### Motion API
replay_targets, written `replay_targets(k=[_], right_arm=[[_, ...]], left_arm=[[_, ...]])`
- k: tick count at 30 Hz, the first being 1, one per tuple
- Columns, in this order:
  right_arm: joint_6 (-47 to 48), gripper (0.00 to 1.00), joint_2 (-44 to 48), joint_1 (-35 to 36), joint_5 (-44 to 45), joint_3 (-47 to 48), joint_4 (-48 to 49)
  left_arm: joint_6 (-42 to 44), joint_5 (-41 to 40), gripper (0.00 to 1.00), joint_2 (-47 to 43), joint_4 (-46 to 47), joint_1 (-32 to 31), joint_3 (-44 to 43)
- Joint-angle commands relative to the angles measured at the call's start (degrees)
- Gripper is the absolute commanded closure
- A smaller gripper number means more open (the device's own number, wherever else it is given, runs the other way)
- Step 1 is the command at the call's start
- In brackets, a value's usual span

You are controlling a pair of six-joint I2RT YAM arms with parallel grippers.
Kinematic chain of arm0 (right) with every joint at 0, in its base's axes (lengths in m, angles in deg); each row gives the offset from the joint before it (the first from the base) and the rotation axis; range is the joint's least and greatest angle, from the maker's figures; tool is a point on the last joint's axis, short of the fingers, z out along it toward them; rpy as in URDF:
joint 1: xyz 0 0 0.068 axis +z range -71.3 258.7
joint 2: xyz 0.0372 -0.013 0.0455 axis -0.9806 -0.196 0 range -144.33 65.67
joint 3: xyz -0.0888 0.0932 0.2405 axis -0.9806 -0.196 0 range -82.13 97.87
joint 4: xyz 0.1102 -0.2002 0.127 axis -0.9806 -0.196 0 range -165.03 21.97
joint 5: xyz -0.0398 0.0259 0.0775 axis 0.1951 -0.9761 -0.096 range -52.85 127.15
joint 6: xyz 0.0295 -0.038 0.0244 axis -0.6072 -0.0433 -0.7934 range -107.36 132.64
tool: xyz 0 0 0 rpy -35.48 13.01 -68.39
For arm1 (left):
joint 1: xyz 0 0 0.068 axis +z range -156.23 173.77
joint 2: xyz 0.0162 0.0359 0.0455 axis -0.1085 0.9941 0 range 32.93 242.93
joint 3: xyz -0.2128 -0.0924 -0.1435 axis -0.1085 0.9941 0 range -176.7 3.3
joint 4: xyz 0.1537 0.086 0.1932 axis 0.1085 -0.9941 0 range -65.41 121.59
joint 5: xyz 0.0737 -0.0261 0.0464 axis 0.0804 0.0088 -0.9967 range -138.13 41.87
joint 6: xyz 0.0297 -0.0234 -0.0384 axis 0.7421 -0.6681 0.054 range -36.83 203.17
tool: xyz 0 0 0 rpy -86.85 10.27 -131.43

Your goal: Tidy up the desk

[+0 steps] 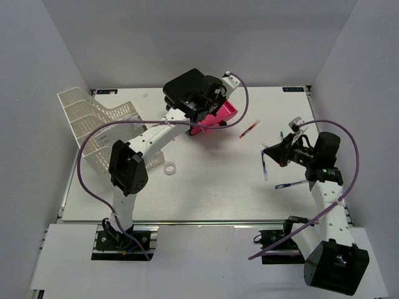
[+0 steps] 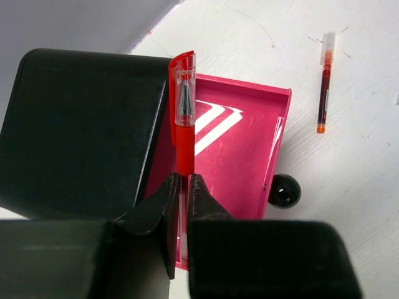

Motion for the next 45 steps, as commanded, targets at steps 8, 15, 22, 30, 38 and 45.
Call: replay_targets(k=[8,15,22,30,38,45], right_arm=[[-0.43,1.0,0.97,-1.27,-1.47,1.51,0.69],[-0.43,1.0,1.06,-1.97,-1.56,1.51,0.69],[-0.69,1.0,1.06,-2.94,-2.0,1.42,0.69],[-0.78,1.0,1.06,-3.91,-2.61,1.33,0.78],[0.8,0.71,0.01,-4.35,-2.44,1.15,0.25],[4.14,0.47,-1.23,-4.35,6.43,1.59,-2.04]], left_arm=[[0.38,-1.55,0.85,0.23,0.92,0.16,-0.68],[-0.06,-1.55,0.78,0.58,0.74,0.16,-0.32],[-0.85,-1.73,0.66,1.2,0.39,0.16,-1.2],[-3.57,-2.08,0.61,-0.47,-0.05,0.16,-1.02],[-18.33,11.35,1.0,-23.7,8.9,0.16,19.47],[-26.16,23.4,0.52,-50.46,22.09,0.16,55.02]])
